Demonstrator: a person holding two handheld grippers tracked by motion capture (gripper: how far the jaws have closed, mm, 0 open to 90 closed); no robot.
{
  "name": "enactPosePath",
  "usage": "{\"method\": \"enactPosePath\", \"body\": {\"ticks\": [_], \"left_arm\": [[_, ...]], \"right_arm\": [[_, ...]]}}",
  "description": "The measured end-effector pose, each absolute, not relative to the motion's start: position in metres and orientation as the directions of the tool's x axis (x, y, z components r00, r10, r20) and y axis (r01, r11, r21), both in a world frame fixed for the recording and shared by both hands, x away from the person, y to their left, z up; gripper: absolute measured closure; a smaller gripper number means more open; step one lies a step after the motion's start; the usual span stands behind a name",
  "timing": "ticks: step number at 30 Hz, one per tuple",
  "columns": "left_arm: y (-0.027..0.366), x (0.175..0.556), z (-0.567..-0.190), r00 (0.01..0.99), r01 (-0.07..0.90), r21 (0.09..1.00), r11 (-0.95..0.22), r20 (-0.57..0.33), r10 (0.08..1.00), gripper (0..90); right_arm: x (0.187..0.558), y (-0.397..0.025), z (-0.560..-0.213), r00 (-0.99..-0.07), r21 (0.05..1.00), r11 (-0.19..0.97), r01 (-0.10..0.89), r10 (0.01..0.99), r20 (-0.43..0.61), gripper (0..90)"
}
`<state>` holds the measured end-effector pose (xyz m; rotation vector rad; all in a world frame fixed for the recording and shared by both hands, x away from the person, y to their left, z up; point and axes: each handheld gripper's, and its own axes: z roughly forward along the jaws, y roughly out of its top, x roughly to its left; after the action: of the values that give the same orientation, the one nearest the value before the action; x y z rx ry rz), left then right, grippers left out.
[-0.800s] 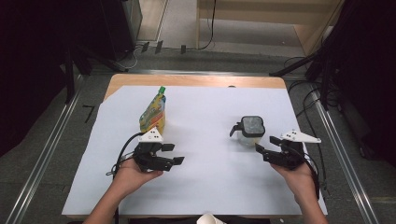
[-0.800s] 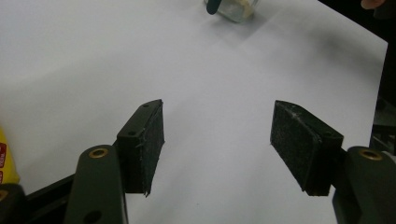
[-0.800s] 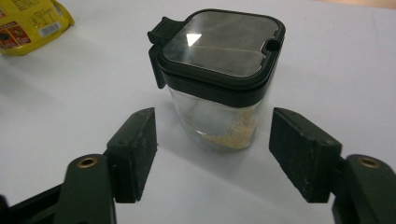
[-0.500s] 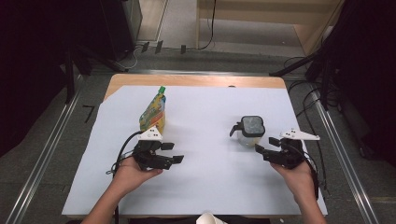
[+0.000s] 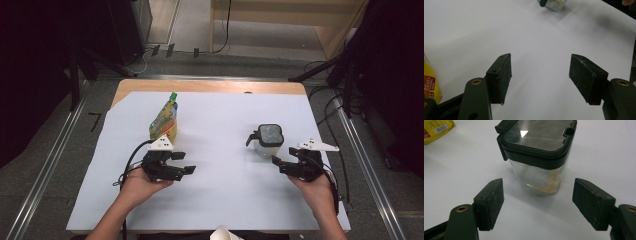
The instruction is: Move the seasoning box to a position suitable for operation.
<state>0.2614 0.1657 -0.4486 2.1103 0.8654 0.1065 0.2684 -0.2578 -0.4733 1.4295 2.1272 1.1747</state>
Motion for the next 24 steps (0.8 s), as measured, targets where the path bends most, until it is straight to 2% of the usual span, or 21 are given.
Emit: {"method": "enactPosePath", "body": {"ticks": [14, 19, 24], "left_arm": [[0.164, 0.26, -0.452, 0.752, 0.56, 0.709, -0.429, -0.218, 0.622, 35.5], [0.165, 0.258, -0.45, 0.746, 0.558, 0.721, -0.411, -0.219, 0.629, 35.5], [0.164, 0.258, -0.452, 0.751, 0.555, 0.72, -0.417, -0.218, 0.623, 35.5]], "right_arm": [[0.274, -0.258, -0.476, -0.443, 0.775, 0.139, 0.617, 0.875, 0.195, 25.4], [0.276, -0.253, -0.476, -0.449, 0.776, 0.15, 0.612, 0.874, 0.184, 22.9], [0.277, -0.245, -0.477, -0.432, 0.775, 0.158, 0.612, 0.888, 0.16, 15.8]]}}
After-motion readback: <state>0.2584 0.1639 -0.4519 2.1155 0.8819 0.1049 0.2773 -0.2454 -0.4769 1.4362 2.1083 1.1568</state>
